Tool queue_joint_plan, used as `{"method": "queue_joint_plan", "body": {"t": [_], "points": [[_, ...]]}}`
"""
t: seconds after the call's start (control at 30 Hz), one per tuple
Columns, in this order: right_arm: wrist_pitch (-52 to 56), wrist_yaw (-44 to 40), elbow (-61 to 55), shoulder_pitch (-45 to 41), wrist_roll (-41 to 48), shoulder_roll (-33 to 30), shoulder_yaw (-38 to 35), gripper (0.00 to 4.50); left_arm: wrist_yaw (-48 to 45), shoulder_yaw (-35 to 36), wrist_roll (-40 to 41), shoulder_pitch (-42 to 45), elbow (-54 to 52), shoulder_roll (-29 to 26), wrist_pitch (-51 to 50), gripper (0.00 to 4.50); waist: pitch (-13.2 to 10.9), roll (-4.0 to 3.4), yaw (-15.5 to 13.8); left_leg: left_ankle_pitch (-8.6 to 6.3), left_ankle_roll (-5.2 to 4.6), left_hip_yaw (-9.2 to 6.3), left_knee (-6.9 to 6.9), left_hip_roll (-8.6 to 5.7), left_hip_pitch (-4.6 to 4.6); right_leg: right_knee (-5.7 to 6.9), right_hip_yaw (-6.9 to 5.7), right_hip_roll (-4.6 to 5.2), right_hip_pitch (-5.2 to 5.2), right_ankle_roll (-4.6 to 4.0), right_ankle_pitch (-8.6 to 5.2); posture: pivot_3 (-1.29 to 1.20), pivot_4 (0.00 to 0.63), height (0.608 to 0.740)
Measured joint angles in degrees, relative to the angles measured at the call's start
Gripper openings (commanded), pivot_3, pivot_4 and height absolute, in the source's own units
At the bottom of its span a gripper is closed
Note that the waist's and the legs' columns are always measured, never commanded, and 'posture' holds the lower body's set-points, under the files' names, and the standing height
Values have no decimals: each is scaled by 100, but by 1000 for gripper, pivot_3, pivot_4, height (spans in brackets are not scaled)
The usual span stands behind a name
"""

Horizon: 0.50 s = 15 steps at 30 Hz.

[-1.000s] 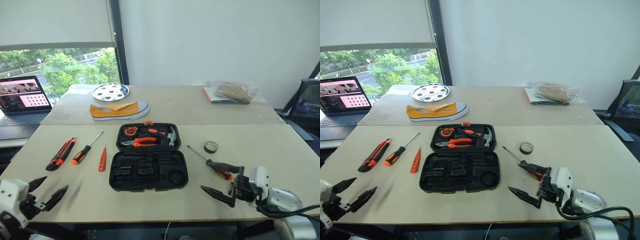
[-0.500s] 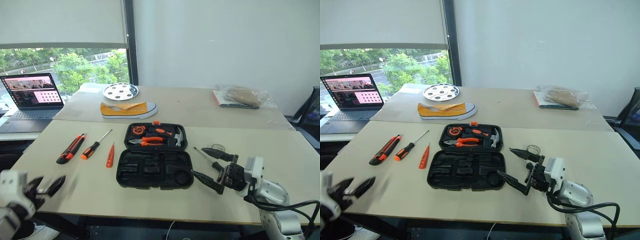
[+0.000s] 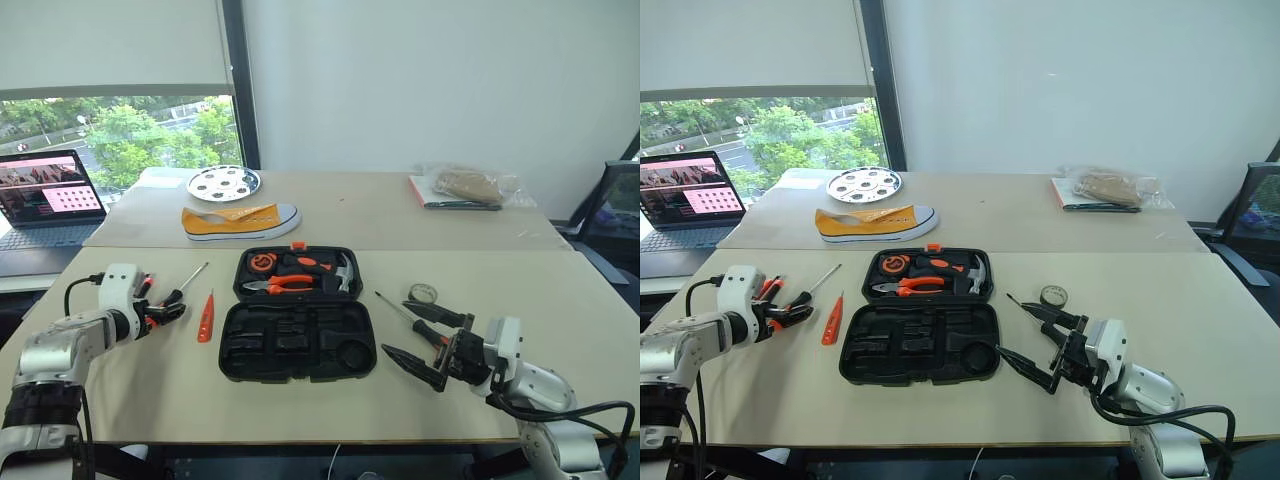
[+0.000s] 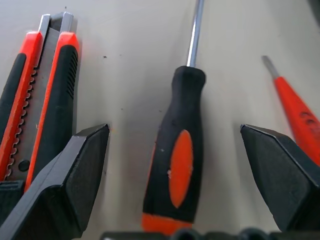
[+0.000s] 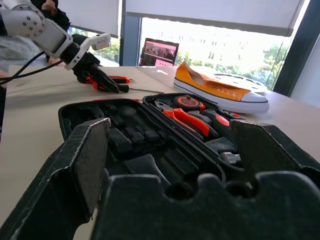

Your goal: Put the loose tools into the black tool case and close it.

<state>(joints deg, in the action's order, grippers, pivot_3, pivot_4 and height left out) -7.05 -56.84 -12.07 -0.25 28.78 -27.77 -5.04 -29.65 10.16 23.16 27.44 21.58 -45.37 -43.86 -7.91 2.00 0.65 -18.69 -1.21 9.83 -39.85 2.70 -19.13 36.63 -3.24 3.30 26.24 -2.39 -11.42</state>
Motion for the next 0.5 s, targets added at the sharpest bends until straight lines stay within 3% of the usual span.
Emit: {"method": "queue_joint_plan", "body": {"t": [0.23, 0.37, 0.5], "points": [[-6, 165, -128, 280, -47, 1, -41, 4500, -470, 12, -225, 145, 430, -6, 227, 954, 0, 0, -12, 1, 0, -6, -3, 1, 7, 14, 14, 10, -2, 2, -1, 0, 150, 740], [-4, 197, -165, 306, -40, -49, -77, 4500, -1082, 227, -70, 94, 426, 17, 813, 886, -4, 7, -11, 1, 0, -10, -4, 5, 2, 15, 8, 9, 1, 1, -1, 0, 150, 740], [123, 63, -361, 515, 182, -389, -312, 4500, -2826, 345, 366, -41, -489, -96, 2102, 886, -6, 7, -48, 0, -1, -10, -6, 2, -7, 6, 1, 13, 4, 3, -3, 0, 150, 740]]}}
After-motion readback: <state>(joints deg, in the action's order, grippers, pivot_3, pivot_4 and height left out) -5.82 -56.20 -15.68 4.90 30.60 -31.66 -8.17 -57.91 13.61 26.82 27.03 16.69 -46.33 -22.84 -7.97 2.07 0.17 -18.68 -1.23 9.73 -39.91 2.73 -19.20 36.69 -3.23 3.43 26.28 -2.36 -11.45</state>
